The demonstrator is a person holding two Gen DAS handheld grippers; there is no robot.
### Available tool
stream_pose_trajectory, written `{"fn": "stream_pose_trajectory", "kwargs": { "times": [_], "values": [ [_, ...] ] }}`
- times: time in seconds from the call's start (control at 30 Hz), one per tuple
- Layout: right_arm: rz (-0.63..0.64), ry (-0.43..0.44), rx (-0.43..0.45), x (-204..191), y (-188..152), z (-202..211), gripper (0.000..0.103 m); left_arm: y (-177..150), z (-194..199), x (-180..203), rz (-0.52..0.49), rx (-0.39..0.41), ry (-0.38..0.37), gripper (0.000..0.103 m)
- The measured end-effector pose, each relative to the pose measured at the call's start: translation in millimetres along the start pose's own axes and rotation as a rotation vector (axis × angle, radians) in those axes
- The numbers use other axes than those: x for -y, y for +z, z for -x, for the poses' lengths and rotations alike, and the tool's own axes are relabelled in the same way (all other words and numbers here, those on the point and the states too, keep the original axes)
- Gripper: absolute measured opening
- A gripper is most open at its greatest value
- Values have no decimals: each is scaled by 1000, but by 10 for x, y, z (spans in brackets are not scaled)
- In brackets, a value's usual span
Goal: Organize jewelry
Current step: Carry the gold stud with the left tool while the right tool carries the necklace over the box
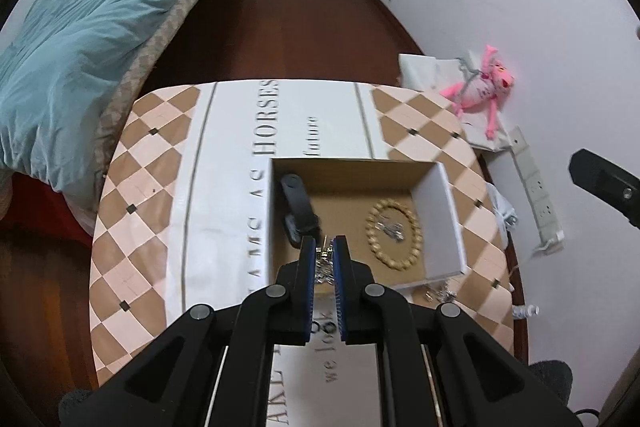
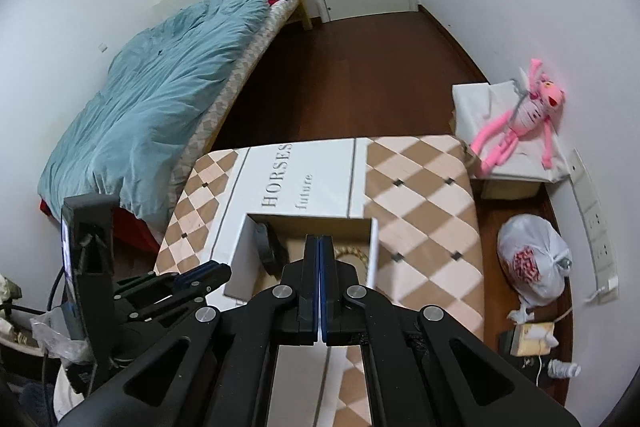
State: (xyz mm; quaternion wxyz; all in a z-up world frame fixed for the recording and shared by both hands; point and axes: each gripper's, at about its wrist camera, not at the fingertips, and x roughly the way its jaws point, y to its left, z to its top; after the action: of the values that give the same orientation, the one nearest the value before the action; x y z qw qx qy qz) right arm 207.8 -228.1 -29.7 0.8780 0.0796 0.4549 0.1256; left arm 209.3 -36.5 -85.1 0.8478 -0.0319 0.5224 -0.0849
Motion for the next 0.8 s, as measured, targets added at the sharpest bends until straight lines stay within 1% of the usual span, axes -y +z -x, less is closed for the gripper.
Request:
{"fn": "stream_pose_trajectory", "kwargs": {
  "times": [0.03, 0.1, 0.13, 0.17, 0.2, 0.23, 0.27, 0.3, 0.37, 0.47, 0.53, 0.63, 0.67, 0.7, 0.73, 0.77, 0.8],
  "values": [
    [3, 10, -16, -5, 6, -43, 0, -4, -6, -34, 9, -1, 2, 6],
    [-48, 42, -64, 79, -48, -165, 1, -41, -7, -67, 16, 1, 6, 6],
    [-66, 37, -91, 145, -124, -249, 1, -77, -5, -64, 15, 1, 10, 6],
    [-70, 5, -124, 208, -226, -348, 7, -113, -7, -59, 13, 1, 14, 6],
    [-82, -17, -140, 282, -334, -415, 24, -177, -18, -51, 13, -1, 20, 6],
    [-94, -30, -151, 349, -433, -473, 35, -242, -33, -44, 18, -6, 23, 6],
    [-109, -40, -163, 414, -547, -536, 55, -290, -51, -42, 23, -10, 24, 6],
    [-126, -49, -178, 484, -678, -613, 59, -376, -86, -24, 29, -19, 24, 6],
    [-159, -63, -215, 606, -946, -803, 59, -520, -167, 22, 32, -41, 28, 6],
    [-153, -101, -243, 691, -1185, -1068, 59, -676, -312, 75, 39, -83, 26, 6],
    [-134, -132, -248, 688, -1276, -1207, 59, -752, -398, 91, 46, -107, 25, 6],
    [-104, -172, -256, 683, -1352, -1382, 58, -800, -446, 111, 44, -117, 31, 6],
    [-79, -190, -228, 649, -1354, -1377, 44, -802, -455, 117, 40, -118, 34, 6],
    [-54, -218, -230, 616, -1356, -1395, 26, -801, -457, 121, 37, -118, 37, 6],
    [-34, -235, -230, 583, -1344, -1407, 11, -800, -454, 126, 35, -118, 35, 6],
    [-42, -231, -239, 592, -1348, -1404, 8, -799, -448, 126, 31, -117, 34, 6],
    [-50, -222, -243, 606, -1343, -1391, 7, -800, -440, 131, 27, -114, 35, 6]
  ]
}}
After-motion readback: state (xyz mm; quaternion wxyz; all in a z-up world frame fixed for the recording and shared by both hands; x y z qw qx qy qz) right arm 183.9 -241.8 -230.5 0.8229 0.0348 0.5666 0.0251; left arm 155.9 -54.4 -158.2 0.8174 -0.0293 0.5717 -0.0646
